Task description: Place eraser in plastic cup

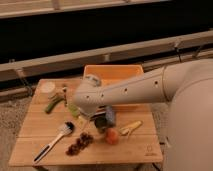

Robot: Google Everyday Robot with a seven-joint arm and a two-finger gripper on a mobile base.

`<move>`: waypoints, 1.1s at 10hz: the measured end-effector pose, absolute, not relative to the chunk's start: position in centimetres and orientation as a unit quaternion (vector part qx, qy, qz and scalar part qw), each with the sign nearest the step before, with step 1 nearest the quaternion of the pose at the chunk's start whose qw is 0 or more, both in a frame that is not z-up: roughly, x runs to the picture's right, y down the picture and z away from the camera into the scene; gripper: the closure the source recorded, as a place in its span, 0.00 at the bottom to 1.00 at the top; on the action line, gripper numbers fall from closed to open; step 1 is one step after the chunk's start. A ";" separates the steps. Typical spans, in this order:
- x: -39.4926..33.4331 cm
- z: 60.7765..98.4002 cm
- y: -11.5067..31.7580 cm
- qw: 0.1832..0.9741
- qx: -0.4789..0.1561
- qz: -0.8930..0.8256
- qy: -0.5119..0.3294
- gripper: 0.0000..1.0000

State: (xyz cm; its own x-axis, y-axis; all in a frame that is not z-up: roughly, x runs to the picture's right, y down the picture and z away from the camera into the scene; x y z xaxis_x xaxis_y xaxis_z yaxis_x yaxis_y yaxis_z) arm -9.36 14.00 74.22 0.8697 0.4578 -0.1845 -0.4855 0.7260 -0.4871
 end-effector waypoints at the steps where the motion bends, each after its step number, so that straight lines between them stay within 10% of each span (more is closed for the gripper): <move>1: -9.6 74.6 14.3 0.928 -0.274 0.249 0.028 0.20; 11: -9.9 82.6 12.7 0.905 -0.325 0.274 0.018 0.20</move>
